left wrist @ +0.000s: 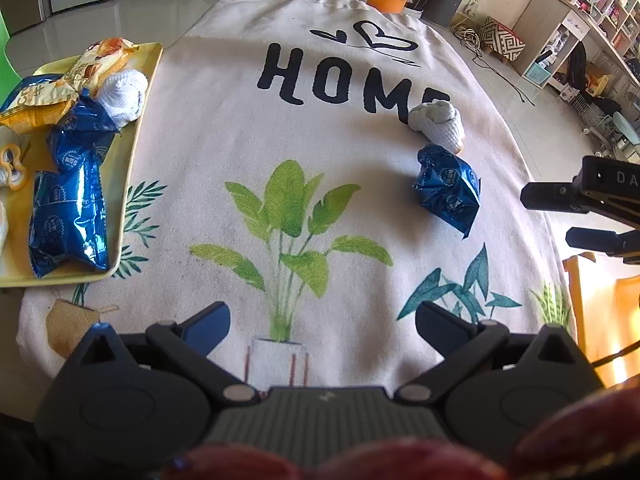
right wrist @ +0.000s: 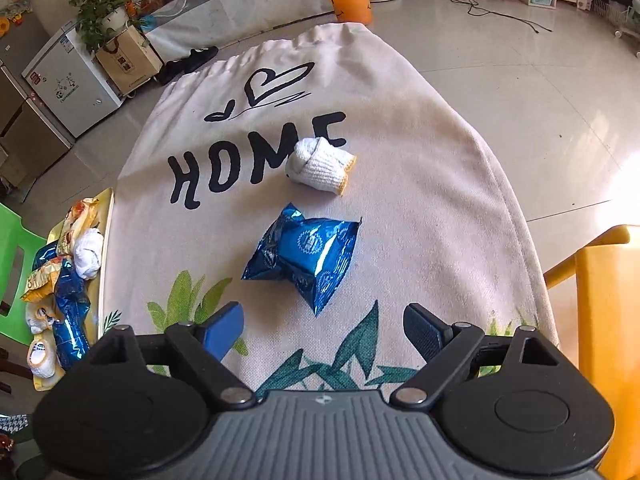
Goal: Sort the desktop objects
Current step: 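Move the left tool to the blue foil packet while the right approaches the white glove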
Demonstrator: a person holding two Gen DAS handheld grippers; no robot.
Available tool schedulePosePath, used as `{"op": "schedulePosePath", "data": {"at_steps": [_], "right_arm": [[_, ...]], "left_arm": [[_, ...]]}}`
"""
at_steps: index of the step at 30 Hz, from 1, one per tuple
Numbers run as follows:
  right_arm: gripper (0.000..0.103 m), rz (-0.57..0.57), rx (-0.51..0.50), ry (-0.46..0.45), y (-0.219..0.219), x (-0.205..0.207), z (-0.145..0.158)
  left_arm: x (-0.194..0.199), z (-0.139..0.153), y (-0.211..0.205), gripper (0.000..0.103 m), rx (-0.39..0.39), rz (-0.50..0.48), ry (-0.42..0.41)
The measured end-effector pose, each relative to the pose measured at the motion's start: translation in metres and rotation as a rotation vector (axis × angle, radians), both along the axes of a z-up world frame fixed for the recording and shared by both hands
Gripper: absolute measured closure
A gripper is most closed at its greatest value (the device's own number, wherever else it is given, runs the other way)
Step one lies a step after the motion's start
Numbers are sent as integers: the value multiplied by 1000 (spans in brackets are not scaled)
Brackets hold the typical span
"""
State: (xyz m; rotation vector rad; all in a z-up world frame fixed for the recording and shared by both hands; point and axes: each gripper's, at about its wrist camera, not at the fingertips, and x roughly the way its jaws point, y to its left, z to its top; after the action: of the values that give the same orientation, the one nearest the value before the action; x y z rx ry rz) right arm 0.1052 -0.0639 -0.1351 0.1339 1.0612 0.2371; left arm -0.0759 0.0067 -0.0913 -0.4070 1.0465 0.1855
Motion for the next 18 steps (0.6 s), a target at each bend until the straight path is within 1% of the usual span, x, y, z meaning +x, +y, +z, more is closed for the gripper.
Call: {"op": "schedulePosePath", "data": {"at_steps": [3, 9, 14, 18], "right_arm": [[12, -26, 0, -17, -13, 15, 5], [12, -110, 59, -11, -37, 40, 9], [11, -142, 106, 4, -42, 49, 11], [11, -130, 119, 1, -38, 55, 13]], "left_arm": [[15, 2, -10, 1, -10, 1, -3], [49, 6, -27, 1, -32, 6, -22], [81, 6, -40, 1, -35, 12, -30], [107, 3, -47, 1, -43, 29, -29]]}}
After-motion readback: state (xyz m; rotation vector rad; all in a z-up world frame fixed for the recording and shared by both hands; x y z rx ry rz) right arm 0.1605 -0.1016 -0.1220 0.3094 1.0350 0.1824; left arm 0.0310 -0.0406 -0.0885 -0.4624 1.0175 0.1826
